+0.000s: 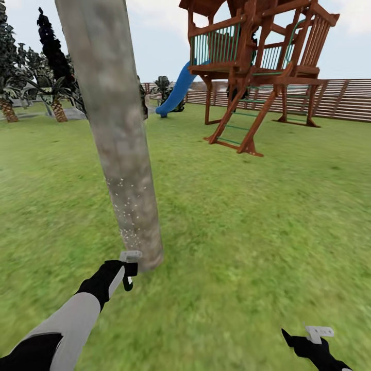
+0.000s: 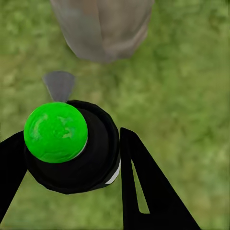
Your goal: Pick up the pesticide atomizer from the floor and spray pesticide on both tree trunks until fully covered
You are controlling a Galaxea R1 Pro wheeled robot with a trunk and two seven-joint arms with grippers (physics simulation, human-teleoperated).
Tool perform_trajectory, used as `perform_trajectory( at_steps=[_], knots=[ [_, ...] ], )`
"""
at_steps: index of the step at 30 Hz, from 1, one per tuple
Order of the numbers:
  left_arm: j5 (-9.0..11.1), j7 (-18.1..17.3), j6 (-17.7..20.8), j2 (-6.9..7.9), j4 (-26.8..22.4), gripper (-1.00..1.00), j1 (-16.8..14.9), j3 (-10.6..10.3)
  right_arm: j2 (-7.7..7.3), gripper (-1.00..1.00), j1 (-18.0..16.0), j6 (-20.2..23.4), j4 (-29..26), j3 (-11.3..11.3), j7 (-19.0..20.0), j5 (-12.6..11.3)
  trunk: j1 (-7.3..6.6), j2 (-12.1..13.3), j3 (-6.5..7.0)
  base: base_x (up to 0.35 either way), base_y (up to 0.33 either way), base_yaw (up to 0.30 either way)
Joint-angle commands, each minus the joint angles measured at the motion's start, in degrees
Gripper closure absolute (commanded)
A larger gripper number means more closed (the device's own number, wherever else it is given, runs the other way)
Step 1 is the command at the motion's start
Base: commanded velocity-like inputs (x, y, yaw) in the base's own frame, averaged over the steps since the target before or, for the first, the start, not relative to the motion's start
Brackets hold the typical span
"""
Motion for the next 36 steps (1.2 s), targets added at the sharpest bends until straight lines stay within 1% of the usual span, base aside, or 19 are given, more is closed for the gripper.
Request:
perform_trajectory(
  at_steps=[1, 8, 17, 25, 33, 36],
  knots=[
    [-0.02, 0.03, 0.0, 0.0, 0.0, 1.0, 0.0, -0.02, 0.0, -1.0, 0.0, 0.0, 0.0, 0.0, 0.0, 0.0, 0.0, 0.0, 0.0, 0.182, -0.235, 0.276],
    [-0.05, 0.03, 0.0, -0.09, 0.0, 1.0, 0.0, -0.07, 0.0, -1.0, 0.0, 0.0, 0.0, 0.0, 0.0, -0.01, 0.0, 0.0, 0.0, 0.065, -0.26, 0.27],
    [-0.1, 0.03, 0.0, -0.07, 0.0, 1.0, 0.0, -0.07, 0.0, -1.0, 0.0, 0.0, 0.0, 0.0, 0.0, -0.01, 0.0, 0.0, 0.0, 0.042, -0.272, 0.031],
    [-0.1, 0.03, 0.0, -0.09, 0.0, 1.0, 0.0, -0.07, 0.0, -1.0, 0.0, 0.0, 0.0, 0.0, 0.0, -0.01, 0.0, 0.0, 0.0, 0.14, -0.272, 0.235],
    [-0.1, 0.03, 0.0, -0.09, 0.0, 1.0, 0.0, -0.07, 0.0, -1.0, 0.02, 0.0, 0.0, 0.0, 0.0, -0.03, 0.0, 0.0, 0.0, 0.14, -0.272, 0.023],
    [-0.08, 0.07, 0.02, -0.09, 0.0, 1.0, 0.0, -0.07, 0.0, -1.0, 0.03, 0.0, 0.0, 0.0, 0.0, 0.0, 0.0, 0.0, 0.0, 0.024, -0.272, 0.257]
  ],
)
